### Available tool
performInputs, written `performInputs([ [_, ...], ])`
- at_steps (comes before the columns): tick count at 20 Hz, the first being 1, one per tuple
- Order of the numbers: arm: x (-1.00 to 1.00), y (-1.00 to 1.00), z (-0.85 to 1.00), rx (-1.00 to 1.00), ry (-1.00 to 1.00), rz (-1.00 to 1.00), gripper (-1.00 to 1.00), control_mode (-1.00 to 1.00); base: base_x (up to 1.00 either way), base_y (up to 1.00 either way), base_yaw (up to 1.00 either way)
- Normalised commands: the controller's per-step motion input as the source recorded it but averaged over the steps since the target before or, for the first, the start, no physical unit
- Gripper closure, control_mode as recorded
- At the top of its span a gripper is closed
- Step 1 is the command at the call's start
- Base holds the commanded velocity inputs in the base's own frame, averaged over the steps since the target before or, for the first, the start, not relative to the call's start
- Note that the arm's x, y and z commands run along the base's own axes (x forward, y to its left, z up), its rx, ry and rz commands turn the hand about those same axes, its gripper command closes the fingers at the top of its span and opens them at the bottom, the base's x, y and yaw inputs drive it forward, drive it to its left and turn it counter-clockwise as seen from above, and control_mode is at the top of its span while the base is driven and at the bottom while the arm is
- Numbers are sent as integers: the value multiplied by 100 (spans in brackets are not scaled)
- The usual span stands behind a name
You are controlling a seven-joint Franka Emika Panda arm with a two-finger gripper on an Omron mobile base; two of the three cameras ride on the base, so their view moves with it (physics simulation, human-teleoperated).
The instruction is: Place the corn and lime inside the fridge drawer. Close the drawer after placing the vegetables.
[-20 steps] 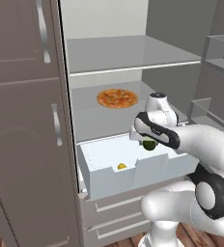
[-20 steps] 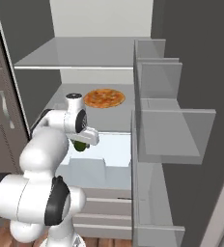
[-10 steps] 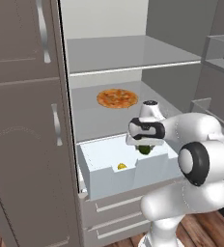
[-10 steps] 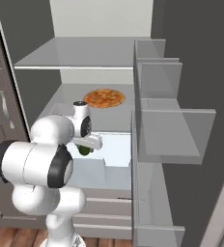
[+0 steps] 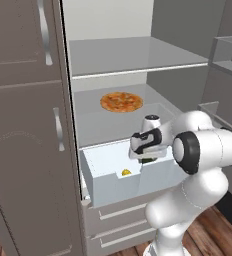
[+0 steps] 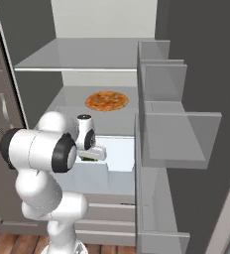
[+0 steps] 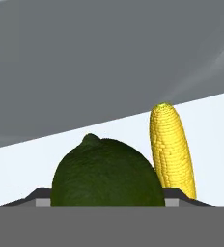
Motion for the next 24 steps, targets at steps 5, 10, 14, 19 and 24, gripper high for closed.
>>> performInputs([
  [5, 0, 0, -35, 0, 0, 12, 100, -100, 0, 0, 0],
  [10, 0, 0, -28, 0, 0, 10, -100, -100, 0, 0, 0],
  [14, 0, 0, 0, 0, 0, 5, -100, -100, 0, 0, 0],
  [19, -3, 0, 17, 0, -3, 3, -100, -100, 0, 0, 0],
  [24, -20, 7, 67, 0, -1, 1, -100, -100, 0, 0, 0],
])
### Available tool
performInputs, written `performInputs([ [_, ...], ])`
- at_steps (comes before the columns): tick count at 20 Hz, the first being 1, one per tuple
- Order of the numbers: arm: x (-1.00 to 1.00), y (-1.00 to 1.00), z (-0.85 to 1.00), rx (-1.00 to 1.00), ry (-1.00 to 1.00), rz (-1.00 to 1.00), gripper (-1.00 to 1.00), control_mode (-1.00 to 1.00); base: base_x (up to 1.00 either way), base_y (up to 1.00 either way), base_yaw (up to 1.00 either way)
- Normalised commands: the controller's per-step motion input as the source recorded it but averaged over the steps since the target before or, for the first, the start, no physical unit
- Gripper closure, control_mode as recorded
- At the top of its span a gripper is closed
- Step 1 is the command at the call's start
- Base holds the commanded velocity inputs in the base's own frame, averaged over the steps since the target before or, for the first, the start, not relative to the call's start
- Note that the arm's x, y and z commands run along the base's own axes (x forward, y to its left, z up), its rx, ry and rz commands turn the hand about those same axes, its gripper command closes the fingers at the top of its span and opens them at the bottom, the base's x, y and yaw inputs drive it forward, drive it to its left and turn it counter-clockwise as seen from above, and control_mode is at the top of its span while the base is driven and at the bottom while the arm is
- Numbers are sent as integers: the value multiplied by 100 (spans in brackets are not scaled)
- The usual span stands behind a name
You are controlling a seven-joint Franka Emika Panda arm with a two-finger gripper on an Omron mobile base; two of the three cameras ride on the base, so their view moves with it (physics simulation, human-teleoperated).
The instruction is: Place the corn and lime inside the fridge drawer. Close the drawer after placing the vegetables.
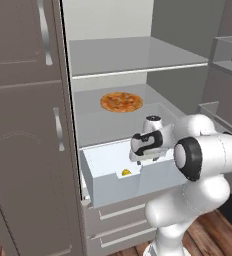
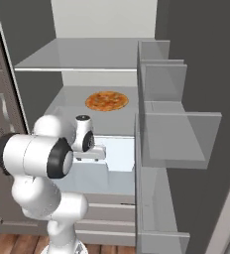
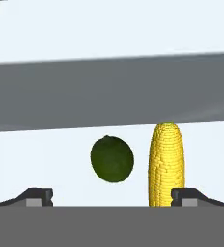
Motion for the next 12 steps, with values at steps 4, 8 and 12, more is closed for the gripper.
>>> performInputs([
  [4, -25, 22, 76, 0, 0, 0, -100, -100, 0, 0, 0],
  [8, -65, 36, 91, 0, 0, 0, -100, -100, 0, 0, 0],
  [12, -91, 29, 74, -1, 0, 0, -100, -100, 0, 0, 0],
])
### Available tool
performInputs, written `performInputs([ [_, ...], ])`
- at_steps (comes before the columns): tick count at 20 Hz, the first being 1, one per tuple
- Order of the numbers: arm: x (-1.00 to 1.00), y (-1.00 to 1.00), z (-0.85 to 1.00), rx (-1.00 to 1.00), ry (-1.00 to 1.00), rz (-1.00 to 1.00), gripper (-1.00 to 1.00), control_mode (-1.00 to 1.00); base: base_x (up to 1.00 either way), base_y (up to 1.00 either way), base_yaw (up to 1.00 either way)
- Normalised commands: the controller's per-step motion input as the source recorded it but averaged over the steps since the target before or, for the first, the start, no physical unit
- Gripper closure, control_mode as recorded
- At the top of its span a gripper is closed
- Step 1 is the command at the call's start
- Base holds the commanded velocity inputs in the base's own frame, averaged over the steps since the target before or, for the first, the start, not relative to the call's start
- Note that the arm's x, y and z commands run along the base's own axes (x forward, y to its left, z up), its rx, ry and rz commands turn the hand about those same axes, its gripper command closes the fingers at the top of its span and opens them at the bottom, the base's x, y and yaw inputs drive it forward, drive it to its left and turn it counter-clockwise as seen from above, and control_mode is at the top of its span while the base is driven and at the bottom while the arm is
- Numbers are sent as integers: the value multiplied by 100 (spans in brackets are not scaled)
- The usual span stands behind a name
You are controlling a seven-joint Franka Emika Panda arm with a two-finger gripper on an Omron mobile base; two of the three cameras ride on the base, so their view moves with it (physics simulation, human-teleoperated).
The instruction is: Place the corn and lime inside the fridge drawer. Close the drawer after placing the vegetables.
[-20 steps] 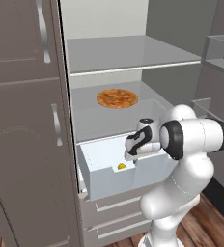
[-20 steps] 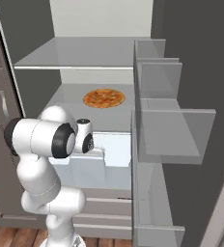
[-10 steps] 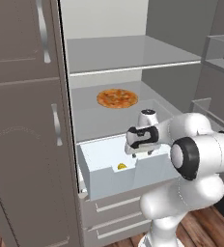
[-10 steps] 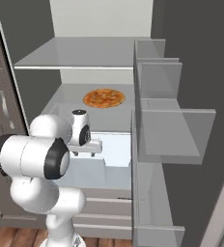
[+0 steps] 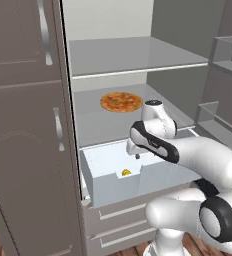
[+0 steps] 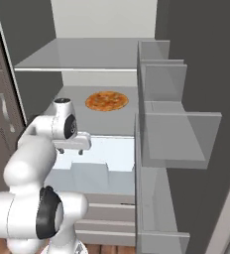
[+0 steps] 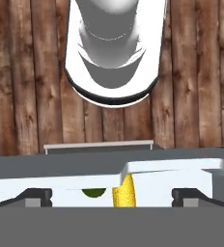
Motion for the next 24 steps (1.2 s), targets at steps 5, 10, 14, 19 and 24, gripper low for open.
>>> performInputs([
  [5, -82, 44, 44, -3, 3, 0, -100, -100, 0, 0, 0],
  [10, -59, 51, 7, -4, 13, 0, -100, -100, 0, 0, 0],
  [14, -65, 11, -23, 0, 1, 0, -100, -100, 0, 0, 0],
  [19, -31, 19, -40, -1, 0, 0, -100, -100, 0, 0, 0],
  [24, 11, 46, -68, -4, 0, 0, -100, -100, 0, 0, 0],
])
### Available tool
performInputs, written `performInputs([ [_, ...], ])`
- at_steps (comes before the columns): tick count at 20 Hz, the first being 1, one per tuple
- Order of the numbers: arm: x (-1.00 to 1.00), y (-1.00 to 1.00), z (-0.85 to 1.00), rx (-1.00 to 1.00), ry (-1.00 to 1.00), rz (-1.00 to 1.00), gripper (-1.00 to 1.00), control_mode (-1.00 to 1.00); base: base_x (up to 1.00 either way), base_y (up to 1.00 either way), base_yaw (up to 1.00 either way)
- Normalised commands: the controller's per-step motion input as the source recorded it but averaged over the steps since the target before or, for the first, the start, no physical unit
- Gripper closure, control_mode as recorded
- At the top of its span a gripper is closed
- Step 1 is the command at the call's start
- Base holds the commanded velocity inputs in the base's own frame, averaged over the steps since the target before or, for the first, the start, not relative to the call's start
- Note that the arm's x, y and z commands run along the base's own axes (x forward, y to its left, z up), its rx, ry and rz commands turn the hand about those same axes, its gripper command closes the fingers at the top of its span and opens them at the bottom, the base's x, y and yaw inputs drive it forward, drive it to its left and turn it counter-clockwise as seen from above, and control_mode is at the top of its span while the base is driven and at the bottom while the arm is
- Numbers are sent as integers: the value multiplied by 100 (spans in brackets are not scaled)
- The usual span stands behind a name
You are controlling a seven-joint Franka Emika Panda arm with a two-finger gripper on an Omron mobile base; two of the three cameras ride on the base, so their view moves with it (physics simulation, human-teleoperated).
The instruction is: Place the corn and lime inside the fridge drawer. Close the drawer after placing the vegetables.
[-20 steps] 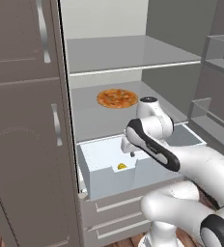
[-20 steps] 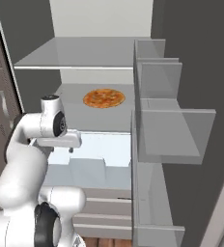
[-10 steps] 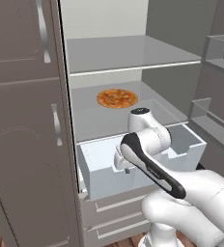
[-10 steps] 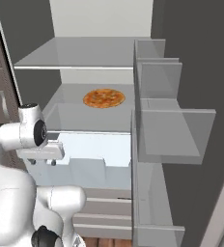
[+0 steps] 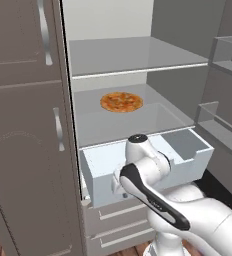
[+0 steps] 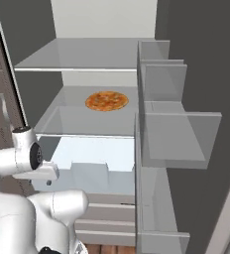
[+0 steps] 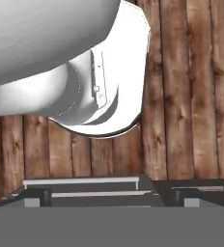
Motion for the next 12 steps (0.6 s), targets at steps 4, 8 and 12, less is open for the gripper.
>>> performInputs([
  [4, 14, 49, -74, -5, 0, 0, -100, -100, 0, 0, 0],
  [8, 18, 48, -48, -6, -10, 0, -100, -100, 0, 0, 0],
  [12, 32, 29, -21, -6, -23, 0, -100, -100, 0, 0, 0],
])
